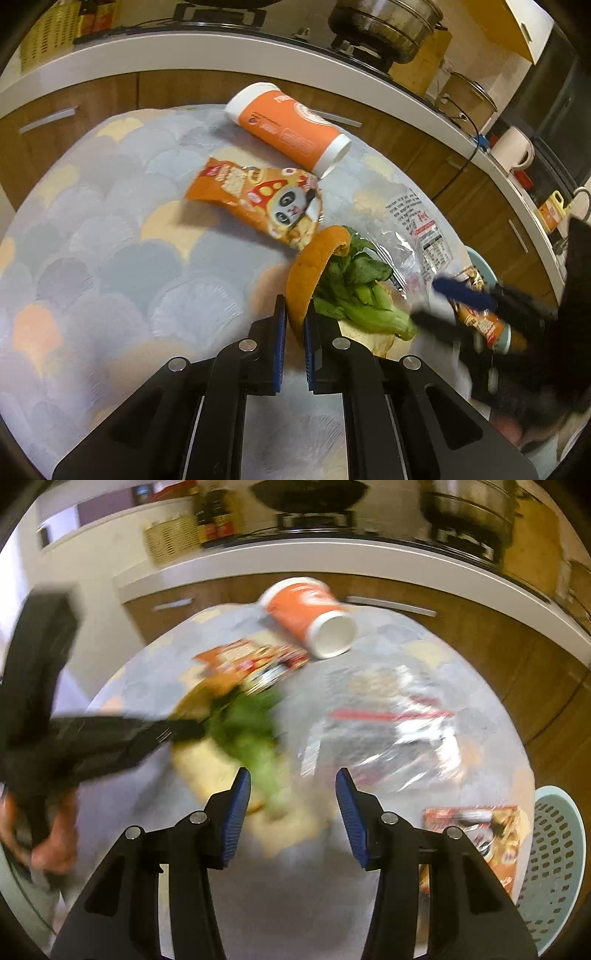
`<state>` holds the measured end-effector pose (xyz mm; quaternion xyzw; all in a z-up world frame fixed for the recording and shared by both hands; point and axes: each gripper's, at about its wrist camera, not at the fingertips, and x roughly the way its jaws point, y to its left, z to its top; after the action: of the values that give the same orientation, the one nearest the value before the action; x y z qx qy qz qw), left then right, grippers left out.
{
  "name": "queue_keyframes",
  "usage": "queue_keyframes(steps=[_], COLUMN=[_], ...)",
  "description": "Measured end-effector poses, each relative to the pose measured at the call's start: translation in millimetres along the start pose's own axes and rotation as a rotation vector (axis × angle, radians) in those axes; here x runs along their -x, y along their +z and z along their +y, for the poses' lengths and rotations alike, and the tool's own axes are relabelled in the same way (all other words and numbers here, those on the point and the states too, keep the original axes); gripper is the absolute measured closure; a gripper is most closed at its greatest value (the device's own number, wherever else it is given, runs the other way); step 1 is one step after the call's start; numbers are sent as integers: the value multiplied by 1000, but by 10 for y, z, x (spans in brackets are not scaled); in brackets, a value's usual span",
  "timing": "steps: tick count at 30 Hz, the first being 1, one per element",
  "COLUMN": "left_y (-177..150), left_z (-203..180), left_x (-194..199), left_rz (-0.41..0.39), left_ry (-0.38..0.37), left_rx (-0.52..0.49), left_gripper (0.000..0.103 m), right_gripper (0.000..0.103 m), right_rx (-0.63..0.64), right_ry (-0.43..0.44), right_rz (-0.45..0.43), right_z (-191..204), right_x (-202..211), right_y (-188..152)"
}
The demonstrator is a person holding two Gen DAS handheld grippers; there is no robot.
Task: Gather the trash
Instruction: 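Grasp the orange peel with the left tool while the right tool grasps the bok choy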
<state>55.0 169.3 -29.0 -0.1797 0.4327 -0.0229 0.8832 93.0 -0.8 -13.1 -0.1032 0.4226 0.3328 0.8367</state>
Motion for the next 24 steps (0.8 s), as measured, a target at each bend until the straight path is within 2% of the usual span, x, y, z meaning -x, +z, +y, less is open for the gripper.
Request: queue_keyframes(steps=[1,5,7,10,13,14,18,19,24], left_y=[-14,-33,-28,-40,-54,-58,-52,-52,-55], left_z=[38,101,110,104,124,134,156,168,228], left_x=[23,58,56,72,89,88,74,77,66], left_rz=[-1,-3,-1,-2,-4,-3,0,0,-1], left_ry=[-4,-9,-19,-18,-26,-27,-31,-38,-33], left_rx=[8,11,9,0,-4,-3,2,7,28], left_gripper=[96,96,96,96,96,96,96,96,96], right_gripper=[59,59,73,76,76,76,76,82,88], right_rx=[-1,82,132,182,219,226,215,213,231], right_ry=[-2,97,121,84,-41,-53,-32,-28,10], right_rz=[-3,-66,-61,-19,-2,12,24,24,-14], right_z=[-5,238,395,583,688,684,656,657,726], right_x=[7,188,165,2,-171,-224,-263,-263,-76], right_y=[10,-91,-138,-137,-90,-102,-79,-79,-199])
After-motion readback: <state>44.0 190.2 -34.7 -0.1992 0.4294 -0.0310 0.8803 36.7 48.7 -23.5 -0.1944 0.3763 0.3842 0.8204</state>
